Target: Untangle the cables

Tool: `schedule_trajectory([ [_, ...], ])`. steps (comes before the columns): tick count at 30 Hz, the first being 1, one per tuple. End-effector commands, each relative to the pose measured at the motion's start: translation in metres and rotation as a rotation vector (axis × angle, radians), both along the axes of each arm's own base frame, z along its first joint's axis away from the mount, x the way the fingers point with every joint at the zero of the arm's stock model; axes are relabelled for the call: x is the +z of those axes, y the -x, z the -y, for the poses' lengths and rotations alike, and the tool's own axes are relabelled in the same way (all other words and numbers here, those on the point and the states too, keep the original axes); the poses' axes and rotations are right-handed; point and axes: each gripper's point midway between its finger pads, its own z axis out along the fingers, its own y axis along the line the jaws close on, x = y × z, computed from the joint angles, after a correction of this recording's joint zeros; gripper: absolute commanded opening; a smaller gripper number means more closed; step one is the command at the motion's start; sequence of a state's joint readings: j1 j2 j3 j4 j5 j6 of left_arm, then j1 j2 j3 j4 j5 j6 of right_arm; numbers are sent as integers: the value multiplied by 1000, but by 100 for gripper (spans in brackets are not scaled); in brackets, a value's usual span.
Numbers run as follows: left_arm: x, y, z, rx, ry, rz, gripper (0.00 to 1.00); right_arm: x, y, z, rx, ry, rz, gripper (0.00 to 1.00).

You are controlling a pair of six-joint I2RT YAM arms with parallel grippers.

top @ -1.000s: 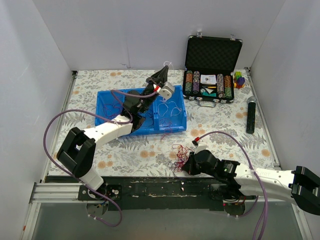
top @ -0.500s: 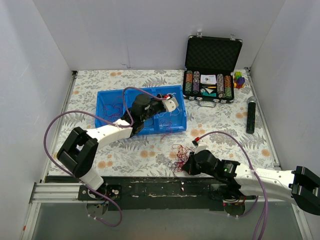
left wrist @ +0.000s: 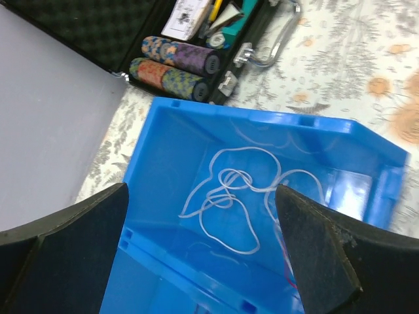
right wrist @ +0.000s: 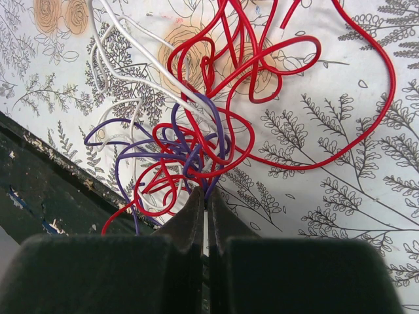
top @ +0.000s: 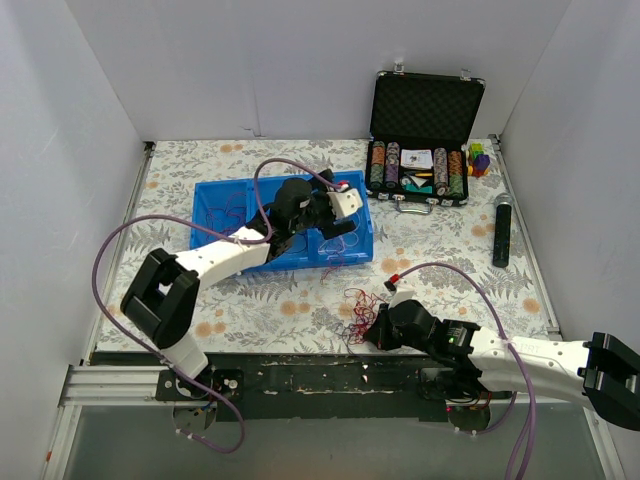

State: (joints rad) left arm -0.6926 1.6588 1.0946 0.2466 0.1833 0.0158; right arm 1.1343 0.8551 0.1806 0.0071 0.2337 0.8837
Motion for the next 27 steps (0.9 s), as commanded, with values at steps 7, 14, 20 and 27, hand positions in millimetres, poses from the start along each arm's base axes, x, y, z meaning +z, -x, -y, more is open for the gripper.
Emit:
schedule_trajectory([
  [7,2,125,-24,-312,-41,-158,78,-33,10,31,9,149,-29,1],
  [14,-65,172,-34,-470,-249,-104,73,-33,10,31,8,151,-31,1],
  [20,-83,151,-26,-443,-292,-23,47,-33,9,32,-4,155,-32,1],
  [27,-81,131,-14,-394,-259,82,33,-33,9,33,-6,152,-30,1],
])
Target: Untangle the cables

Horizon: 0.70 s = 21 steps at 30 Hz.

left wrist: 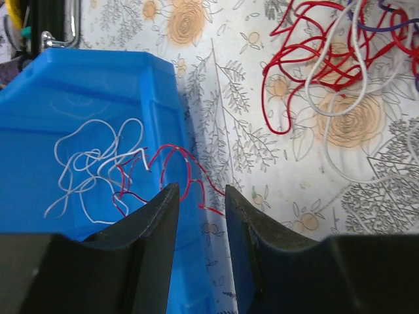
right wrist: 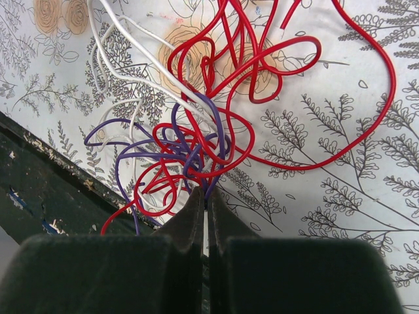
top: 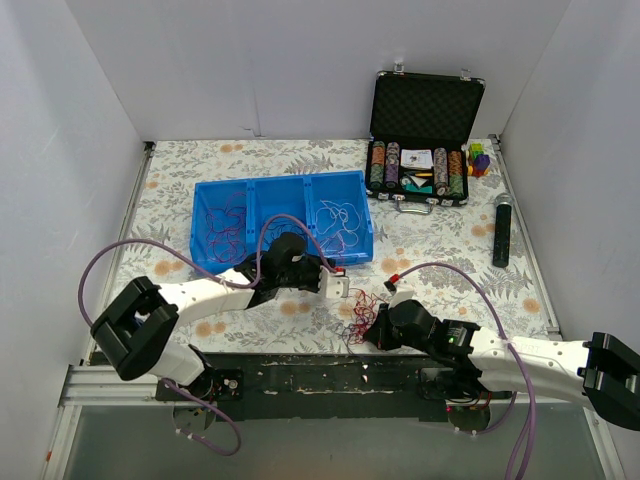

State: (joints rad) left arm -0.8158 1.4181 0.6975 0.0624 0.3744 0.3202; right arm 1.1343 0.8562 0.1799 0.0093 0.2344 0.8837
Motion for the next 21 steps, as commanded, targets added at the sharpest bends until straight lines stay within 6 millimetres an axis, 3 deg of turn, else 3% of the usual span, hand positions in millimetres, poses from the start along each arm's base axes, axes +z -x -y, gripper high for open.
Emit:
schedule_trajectory([
  [1,20,-15,11,7,79,137,33,-33,10,33,-2,154,-31,1],
  [11,0,-16,12,-4,63,172,37,-34,10,32,1,154,-32,1],
  [17,9,-31,15,31,90,251,27,-33,9,32,0,153,-30,1],
  [21,0,-30,14,26,71,250,26,-34,10,32,-1,154,-31,1],
])
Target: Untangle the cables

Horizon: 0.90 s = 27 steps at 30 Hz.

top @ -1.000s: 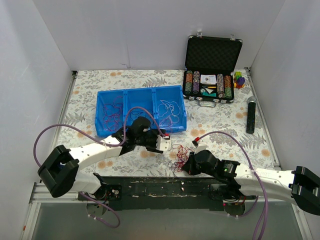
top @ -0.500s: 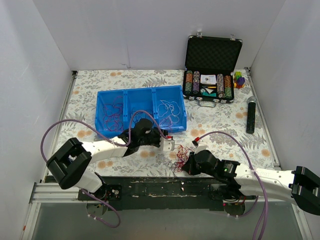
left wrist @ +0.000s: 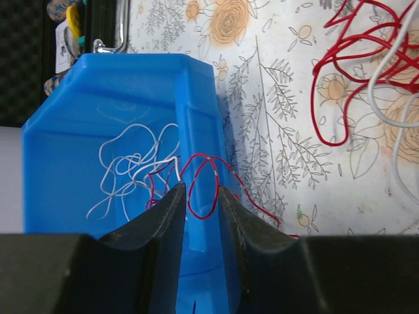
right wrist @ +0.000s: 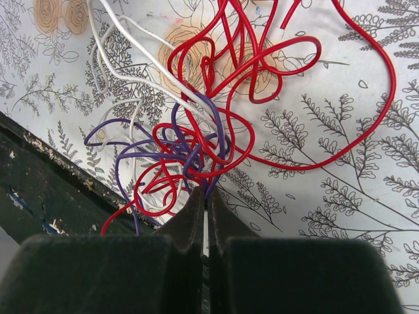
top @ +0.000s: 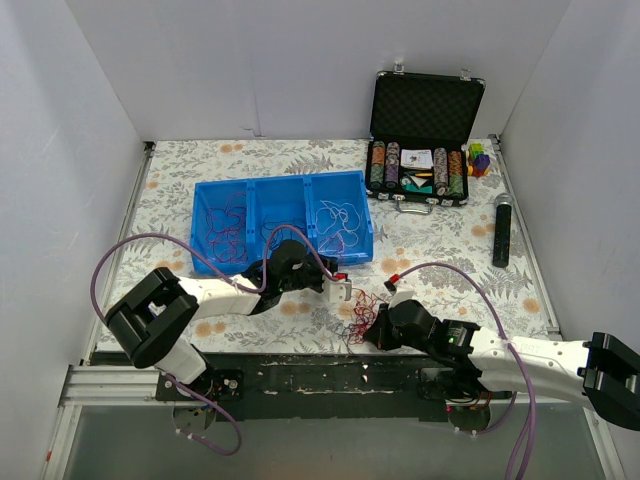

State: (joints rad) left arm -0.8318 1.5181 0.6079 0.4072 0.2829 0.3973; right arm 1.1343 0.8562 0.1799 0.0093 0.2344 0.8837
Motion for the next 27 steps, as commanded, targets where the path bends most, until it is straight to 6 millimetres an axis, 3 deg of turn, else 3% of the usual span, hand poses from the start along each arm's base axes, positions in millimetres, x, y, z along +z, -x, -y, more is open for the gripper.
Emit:
schedule_trajectory([
  [1,2,-3,1,0,7,40,26,-34,10,32,-1,154,-32,1],
  [10,-12,9,-3,-48,-40,21,27,-33,9,32,-1,151,-30,1],
  [21,-3,-7,13,-47,-6,47,21,-32,8,33,-8,150,-25,1],
  [27,14,-10,15,-42,25,93,0,-31,9,33,-8,144,-25,1],
])
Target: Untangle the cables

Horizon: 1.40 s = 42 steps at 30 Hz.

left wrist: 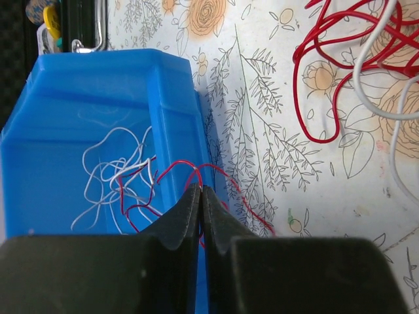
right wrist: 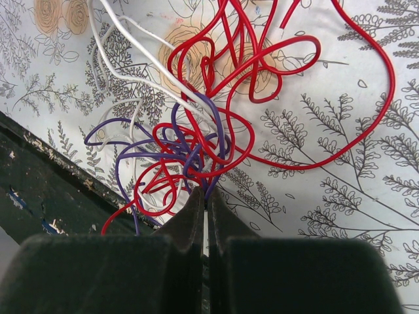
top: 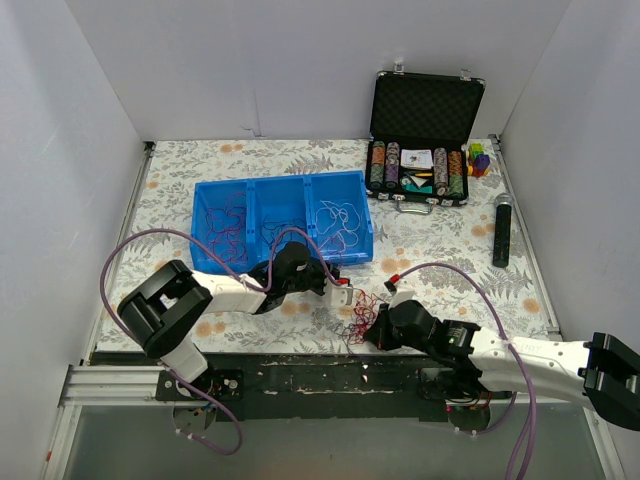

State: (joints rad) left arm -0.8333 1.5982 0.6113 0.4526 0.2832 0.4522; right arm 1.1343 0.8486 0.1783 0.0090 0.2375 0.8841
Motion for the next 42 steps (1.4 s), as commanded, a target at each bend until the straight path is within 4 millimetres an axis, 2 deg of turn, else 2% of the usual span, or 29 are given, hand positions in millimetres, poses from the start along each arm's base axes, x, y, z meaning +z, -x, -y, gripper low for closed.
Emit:
schedule_trajectory([
  [1,42,-6,11,-15,85,82,0,-33,9,33,-5,150,-28,1],
  [4,79,-10,14,0,160,129,0,-33,9,33,-2,153,-26,1],
  [5,98,-12,16,8,197,145,0,-33,9,32,-3,152,-27,1],
  [7,139,-16,18,28,268,186,0,-34,9,33,-1,157,-28,1],
  [9,191,-19,16,55,367,247,0,-33,9,32,-1,154,-29,1],
  [11,244,-21,7,96,461,326,0,-34,10,32,2,155,-30,1],
  [13,285,-20,-7,135,527,390,0,-33,9,32,1,156,-29,1],
  [17,333,-14,-36,212,587,443,0,-34,10,32,3,158,-34,1],
  [21,358,-6,-65,288,619,479,0,-34,10,32,4,159,-35,1],
  [26,375,-27,-123,546,662,490,0,-33,10,32,4,158,-30,1],
  [30,358,-59,-170,732,627,443,0,-33,10,32,12,156,-28,1],
  [35,311,-94,-226,887,547,346,0,-32,11,31,15,145,-26,1],
  [36,299,-102,-242,933,523,309,0,-32,11,31,14,145,-26,1],
  [39,255,-114,-260,975,420,192,0,-31,10,31,11,139,-23,1],
  [42,220,-114,-264,972,355,140,0,-32,10,32,9,141,-23,1],
])
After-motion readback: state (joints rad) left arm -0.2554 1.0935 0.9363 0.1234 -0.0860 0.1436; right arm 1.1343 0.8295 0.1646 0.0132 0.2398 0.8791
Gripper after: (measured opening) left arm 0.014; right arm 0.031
